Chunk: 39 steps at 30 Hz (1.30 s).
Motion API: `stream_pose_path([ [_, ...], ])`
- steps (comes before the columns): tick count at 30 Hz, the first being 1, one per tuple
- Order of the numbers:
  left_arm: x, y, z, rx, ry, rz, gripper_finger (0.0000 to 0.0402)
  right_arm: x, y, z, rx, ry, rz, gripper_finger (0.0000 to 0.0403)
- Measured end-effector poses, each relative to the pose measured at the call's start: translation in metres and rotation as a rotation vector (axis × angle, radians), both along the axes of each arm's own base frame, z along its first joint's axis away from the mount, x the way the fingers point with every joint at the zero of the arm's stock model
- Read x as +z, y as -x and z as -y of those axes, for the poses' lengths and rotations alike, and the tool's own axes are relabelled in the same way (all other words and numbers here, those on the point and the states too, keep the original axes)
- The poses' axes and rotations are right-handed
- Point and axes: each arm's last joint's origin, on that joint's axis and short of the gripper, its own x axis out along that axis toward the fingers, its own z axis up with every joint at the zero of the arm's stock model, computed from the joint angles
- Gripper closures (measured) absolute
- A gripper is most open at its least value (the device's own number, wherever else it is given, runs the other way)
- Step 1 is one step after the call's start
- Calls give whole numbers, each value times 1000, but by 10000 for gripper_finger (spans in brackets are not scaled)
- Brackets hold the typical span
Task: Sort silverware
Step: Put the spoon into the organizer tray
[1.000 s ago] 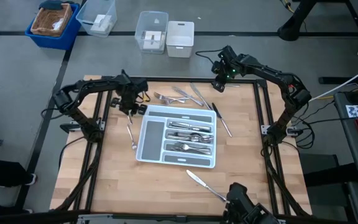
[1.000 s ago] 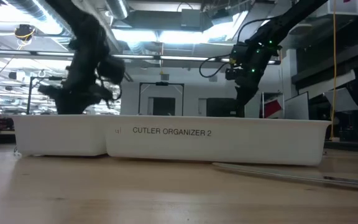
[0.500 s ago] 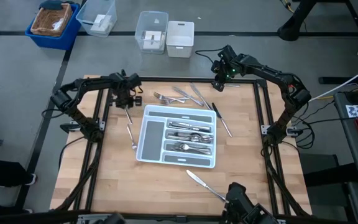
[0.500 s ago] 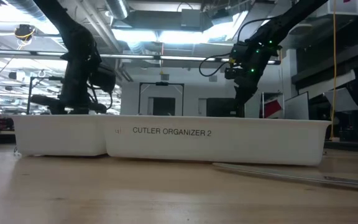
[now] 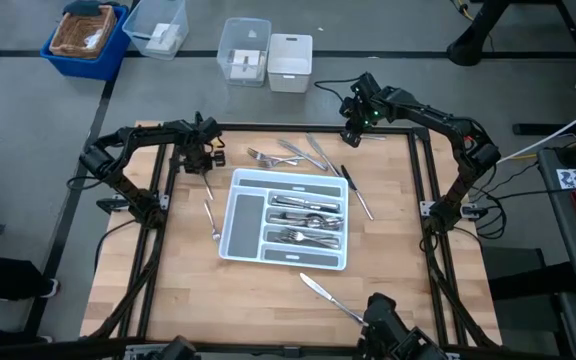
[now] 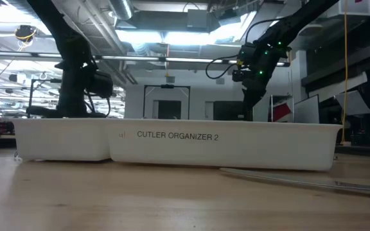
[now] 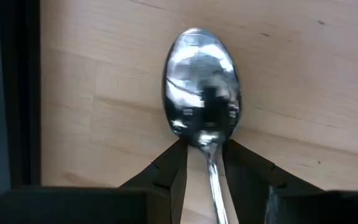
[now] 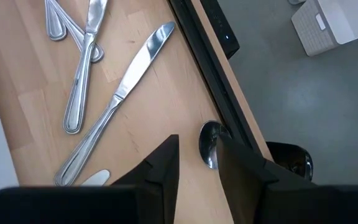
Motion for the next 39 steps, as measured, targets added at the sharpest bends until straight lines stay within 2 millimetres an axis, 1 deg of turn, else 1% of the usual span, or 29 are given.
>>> stream_pose_path([
  [4,-4,2,1,-3,-25,-9,306,0,0,0,0,1,1,292],
  [7,-5,1,1,-43,-34,-15,310,0,0,0,0,2,2,292],
  [10,-5,1,0,-79,-42,-23,335,0,0,0,0,2,2,292],
  [14,-6,1,0,-125,-44,-37,387,0,0,0,0,2,2,292],
  [15,-6,1,0,-130,-43,-37,392,0,0,0,0,2,2,292],
  [18,-2,1,0,-174,-47,-12,389,0,0,0,0,2,2,292],
  [21,10,-2,0,-249,-88,40,395,0,0,0,5,4,1,292],
  [24,36,-6,-2,-322,-198,145,396,0,0,0,58,28,-19,292],
  [26,50,-7,0,-361,-246,203,396,-1,1,-1,122,51,-45,292],
  [29,76,-11,3,-388,-387,336,398,-5,0,0,190,73,-74,292],
  [31,88,-14,7,-417,-448,407,398,-12,-2,3,201,66,-97,292],
  [35,107,-21,16,-459,-559,513,399,-36,-4,13,162,53,-200,292],
  [39,112,-28,22,-494,-585,551,399,-62,-6,22,145,24,-266,292],
])
